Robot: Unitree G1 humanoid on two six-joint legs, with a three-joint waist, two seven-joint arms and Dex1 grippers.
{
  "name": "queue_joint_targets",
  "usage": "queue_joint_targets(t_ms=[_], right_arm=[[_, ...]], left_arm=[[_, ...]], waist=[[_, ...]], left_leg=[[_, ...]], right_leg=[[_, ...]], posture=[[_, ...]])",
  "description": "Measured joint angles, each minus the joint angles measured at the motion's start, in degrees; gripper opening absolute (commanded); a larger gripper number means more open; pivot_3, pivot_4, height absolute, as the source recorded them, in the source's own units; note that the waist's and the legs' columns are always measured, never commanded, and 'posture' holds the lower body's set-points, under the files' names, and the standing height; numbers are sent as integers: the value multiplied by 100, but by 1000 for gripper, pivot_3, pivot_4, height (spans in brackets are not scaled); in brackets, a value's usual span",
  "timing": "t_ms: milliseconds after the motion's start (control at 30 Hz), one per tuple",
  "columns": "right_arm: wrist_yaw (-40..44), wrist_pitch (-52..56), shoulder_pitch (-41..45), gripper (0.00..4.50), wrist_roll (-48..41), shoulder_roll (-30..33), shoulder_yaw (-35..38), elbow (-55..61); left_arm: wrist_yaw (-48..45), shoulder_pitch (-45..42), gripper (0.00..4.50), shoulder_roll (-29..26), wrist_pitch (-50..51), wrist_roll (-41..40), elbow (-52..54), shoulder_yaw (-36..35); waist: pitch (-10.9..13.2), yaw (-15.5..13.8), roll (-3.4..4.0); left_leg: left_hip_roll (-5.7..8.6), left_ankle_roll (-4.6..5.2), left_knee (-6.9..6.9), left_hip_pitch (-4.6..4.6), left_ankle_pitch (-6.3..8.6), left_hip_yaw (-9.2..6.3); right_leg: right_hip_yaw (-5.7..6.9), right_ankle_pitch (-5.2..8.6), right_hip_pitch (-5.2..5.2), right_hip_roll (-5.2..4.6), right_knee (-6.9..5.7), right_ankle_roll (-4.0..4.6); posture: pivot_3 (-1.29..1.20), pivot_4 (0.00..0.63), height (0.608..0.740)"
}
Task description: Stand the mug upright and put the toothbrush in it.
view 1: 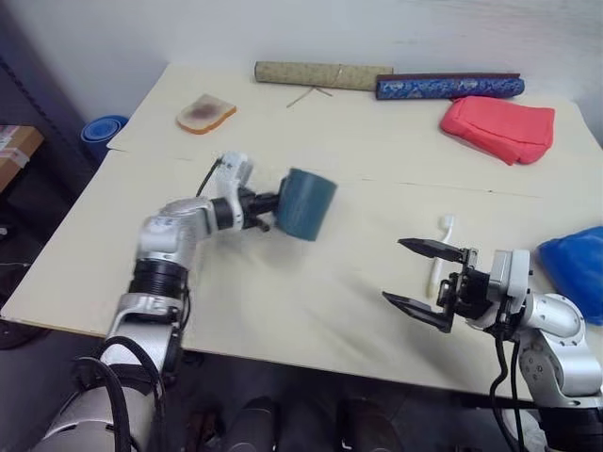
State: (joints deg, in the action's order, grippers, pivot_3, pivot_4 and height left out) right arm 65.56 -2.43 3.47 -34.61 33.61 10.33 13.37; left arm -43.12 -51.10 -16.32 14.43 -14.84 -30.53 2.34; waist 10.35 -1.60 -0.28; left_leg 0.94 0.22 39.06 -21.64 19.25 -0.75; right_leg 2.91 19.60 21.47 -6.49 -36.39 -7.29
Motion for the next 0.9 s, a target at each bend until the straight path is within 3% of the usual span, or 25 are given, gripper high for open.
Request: queue_joint_targets(t_ms=[33, 133, 300, 367, 633, 800, 900], right_arm=[[-134, 8, -46, 4500, 0, 0, 104, 57], [-435, 68, -145, 4500, -14, 18, 356, 327], [-690, 259, -414, 4500, -23, 158, 606, 655], [-782, 302, -429, 4500, -39, 186, 629, 786], [-1033, 428, -491, 4500, -52, 192, 661, 897], [-1235, 808, -743, 4500, -90, 504, 886, 1224], [-1270, 1015, -1115, 4500, -249, 616, 1318, 1299]], left_arm=[[-54, -34, 33, 184, -1100, 342, -360, 252], [139, -138, 33, 687, -3013, 933, -1664, 526], [625, -402, 33, 919, -4424, 1380, -3063, 550], [631, -490, 536, 901, -4638, 1412, -3308, 498], [267, -481, 2882, 818, -4265, 1167, -3198, 49], [-638, -275, 4340, 338, -2742, 769, -2104, -81], [-1436, 104, 4458, -333, -1798, 705, -1280, 76]], waist=[[0, 0, 0], [2, 8, -3], [5, 26, -8], [5, 21, -8], [5, 3, -8], [4, 41, -7], [4, 62, -6]], left_leg=[[15, 0, -1, 0, 0, 3], [23, 1, -1, 0, 0, 6], [18, 4, -3, 1, -2, 13], [20, 6, 0, 2, -4, 12], [21, 10, 0, 1, -5, 4], [19, 10, -5, 0, -6, 2], [12, 9, -8, 2, -7, 1]], right_leg=[[1, 0, 0, 1, 1, 0], [2, -1, 1, 2, 1, -2], [1, 0, 5, 4, -4, -3], [0, -1, 2, 2, -6, -5], [4, -1, 1, -4, -9, -5], [4, -1, 2, 0, -9, -5], [3, -1, 2, 5, -9, -4]], posture=[[0, 150, 740], [0, 150, 740], [0, 150, 740], [0, 150, 740], [0, 150, 740], [0, 150, 740], [0, 150, 740]])
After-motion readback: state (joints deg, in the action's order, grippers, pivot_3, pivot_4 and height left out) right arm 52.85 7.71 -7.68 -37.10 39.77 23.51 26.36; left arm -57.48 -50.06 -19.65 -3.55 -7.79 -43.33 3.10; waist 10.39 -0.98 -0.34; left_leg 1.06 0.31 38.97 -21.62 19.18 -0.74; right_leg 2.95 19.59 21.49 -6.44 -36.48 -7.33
